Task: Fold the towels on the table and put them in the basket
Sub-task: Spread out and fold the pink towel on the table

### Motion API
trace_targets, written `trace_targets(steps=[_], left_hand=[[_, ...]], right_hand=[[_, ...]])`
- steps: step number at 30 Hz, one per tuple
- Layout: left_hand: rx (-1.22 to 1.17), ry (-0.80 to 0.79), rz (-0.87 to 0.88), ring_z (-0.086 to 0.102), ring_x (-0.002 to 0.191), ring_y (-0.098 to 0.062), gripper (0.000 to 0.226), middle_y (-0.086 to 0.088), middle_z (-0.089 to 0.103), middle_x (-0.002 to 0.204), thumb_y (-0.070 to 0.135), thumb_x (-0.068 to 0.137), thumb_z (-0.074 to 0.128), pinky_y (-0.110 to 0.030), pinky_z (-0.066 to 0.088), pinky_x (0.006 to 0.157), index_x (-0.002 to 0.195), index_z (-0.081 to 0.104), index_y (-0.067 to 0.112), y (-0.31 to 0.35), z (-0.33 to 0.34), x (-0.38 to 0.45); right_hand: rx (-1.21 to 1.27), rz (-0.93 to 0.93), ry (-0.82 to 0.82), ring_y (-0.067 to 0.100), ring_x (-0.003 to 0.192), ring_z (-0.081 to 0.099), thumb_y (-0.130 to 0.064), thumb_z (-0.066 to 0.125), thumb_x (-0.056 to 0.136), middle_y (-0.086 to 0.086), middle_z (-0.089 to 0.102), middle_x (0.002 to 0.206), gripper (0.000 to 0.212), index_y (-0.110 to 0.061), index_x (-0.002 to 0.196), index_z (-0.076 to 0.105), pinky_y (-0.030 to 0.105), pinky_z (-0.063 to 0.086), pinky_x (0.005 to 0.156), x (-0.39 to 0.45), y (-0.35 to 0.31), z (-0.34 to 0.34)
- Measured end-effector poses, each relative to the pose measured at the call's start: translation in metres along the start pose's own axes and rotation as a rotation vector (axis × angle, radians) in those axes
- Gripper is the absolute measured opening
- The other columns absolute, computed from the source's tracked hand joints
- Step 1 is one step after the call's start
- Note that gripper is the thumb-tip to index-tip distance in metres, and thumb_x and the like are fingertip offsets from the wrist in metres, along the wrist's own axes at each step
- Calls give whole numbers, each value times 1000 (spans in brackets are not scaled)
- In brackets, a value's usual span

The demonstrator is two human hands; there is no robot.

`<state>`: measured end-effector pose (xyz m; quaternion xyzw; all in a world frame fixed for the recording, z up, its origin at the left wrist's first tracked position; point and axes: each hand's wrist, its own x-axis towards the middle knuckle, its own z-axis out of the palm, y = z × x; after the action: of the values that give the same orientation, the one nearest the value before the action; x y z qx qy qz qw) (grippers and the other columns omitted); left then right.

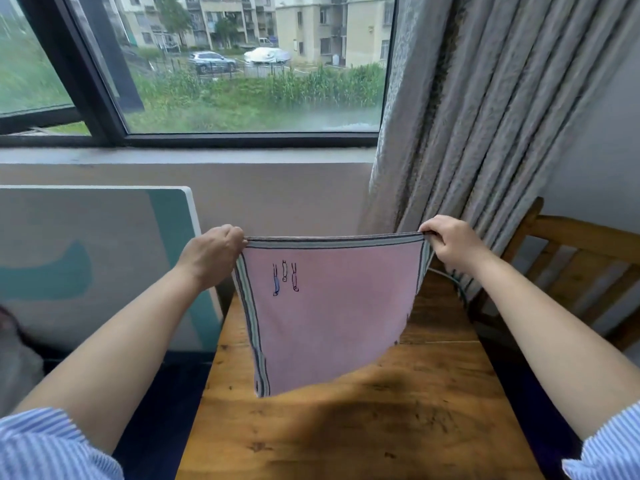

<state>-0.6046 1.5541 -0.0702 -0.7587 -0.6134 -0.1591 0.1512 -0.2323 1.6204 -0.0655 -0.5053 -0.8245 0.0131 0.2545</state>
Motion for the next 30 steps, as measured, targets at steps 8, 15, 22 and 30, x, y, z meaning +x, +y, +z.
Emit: trace_targets(steps=[8, 15, 22, 30], left_hand=[[280, -295, 140, 67, 89, -27, 16, -11, 64, 95, 15, 94, 51, -33, 54, 66, 97, 61, 3, -6, 21, 21], [273, -149, -136, 64, 77, -36, 13, -21, 63, 82, -14, 71, 61, -39, 52, 56, 81, 64, -7, -13, 36, 63], [233, -160, 129, 57, 40, -26, 21, -11, 55, 49, 6, 58, 75, -20, 39, 30, 51, 55, 3, -34, 70, 26], [213, -885, 72, 47, 117, -23, 29, -6, 51, 124, 18, 94, 39, -33, 44, 85, 121, 48, 10, 30, 141, -77]], right_hand=[[-53, 119, -305, 32, 112, 54, 2, 48, 87, 21, 62, 115, 26, 4, 109, 62, 32, 40, 92, 31, 19, 32], [-105, 107, 133, 42, 93, 57, 17, 47, 77, 26, 62, 92, 26, 8, 93, 65, 39, 49, 75, 69, 19, 66], [-155, -135, 162, 35, 61, 63, 4, 46, 67, 18, 64, 68, 19, 2, 73, 64, 30, 49, 62, 34, 35, 104], [-243, -133, -326, 29, 48, 58, 17, 71, 38, 10, 60, 56, 31, -4, 60, 63, 29, 49, 46, -111, 45, 181]])
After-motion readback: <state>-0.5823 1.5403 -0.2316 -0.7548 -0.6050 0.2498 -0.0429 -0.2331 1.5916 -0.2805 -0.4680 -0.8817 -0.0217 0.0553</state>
